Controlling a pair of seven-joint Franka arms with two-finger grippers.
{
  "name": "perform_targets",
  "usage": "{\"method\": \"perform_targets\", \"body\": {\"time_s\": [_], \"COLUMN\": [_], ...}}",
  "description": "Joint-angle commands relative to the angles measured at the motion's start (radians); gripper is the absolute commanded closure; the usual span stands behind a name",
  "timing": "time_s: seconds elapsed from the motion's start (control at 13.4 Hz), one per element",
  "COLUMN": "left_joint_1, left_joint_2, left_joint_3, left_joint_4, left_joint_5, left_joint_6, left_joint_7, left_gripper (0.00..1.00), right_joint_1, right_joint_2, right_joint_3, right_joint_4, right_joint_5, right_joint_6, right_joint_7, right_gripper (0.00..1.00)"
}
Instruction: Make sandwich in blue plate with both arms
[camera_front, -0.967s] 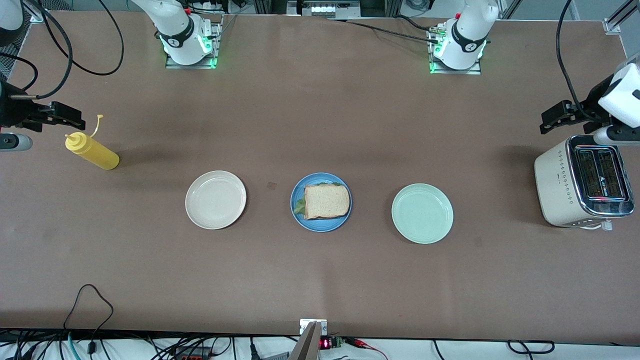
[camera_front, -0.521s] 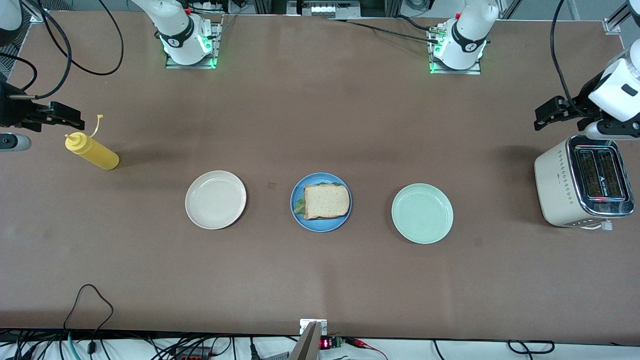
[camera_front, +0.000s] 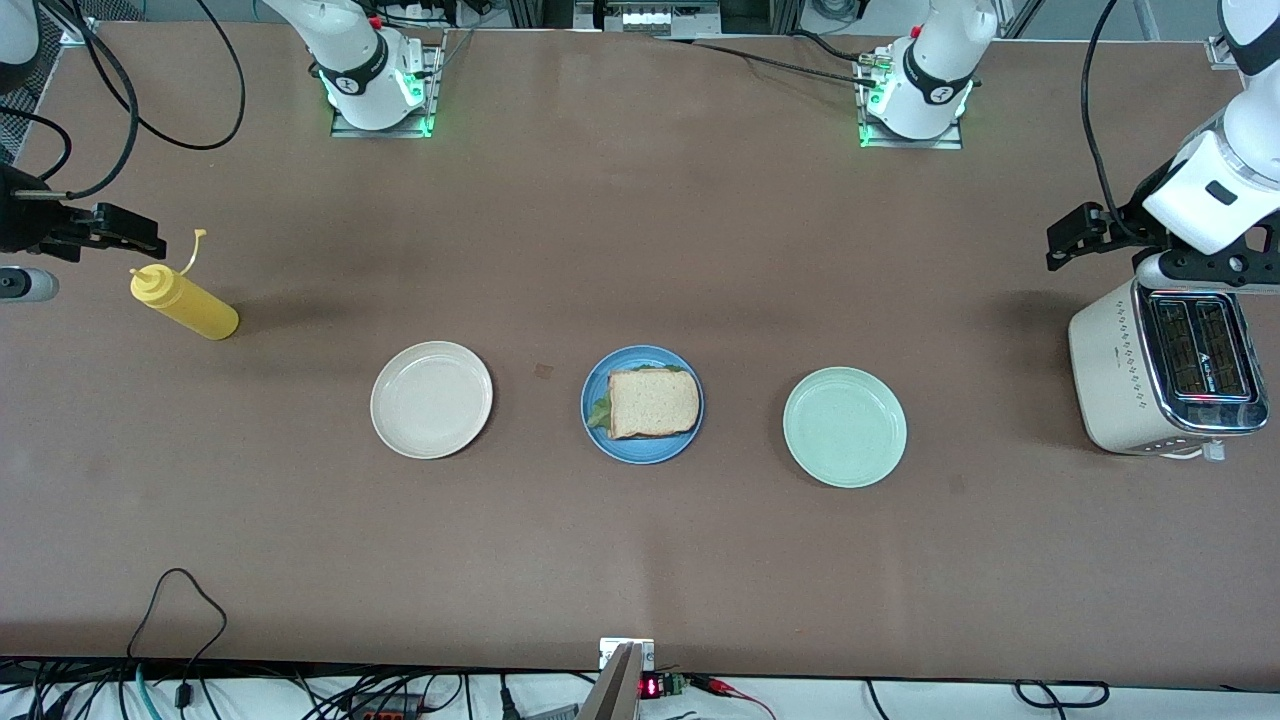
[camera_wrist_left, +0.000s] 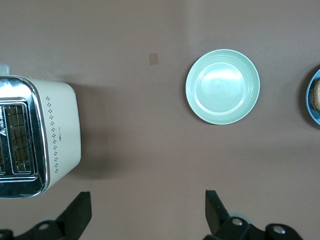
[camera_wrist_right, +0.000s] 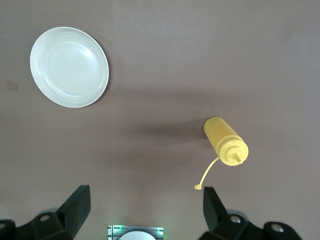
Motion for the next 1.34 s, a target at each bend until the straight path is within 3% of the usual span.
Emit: {"method": "perform_targets", "body": {"time_s": [0.0, 1.26], "left_joint_1": [0.014, 0.026], "left_joint_2": [-0.006, -0.050], "left_joint_3": [-0.006, -0.006], "left_joint_4": [-0.005, -0.015], "left_joint_5": [0.009, 0.010], "left_joint_6": [0.009, -0.063], "left_joint_7": [-0.001, -0.003], "left_gripper": [0.00, 0.00], "right_joint_1": [0.004, -0.011], "right_joint_2": [-0.022, -0.021], "right_joint_3": [-0.002, -0.004], "right_joint_4": [-0.022, -0.026], "right_joint_5": [-0.010, -0.009], "right_joint_6": [0.000, 0.003], "right_joint_7": [0.000, 0.000], "right_gripper": [0.00, 0.00]}}
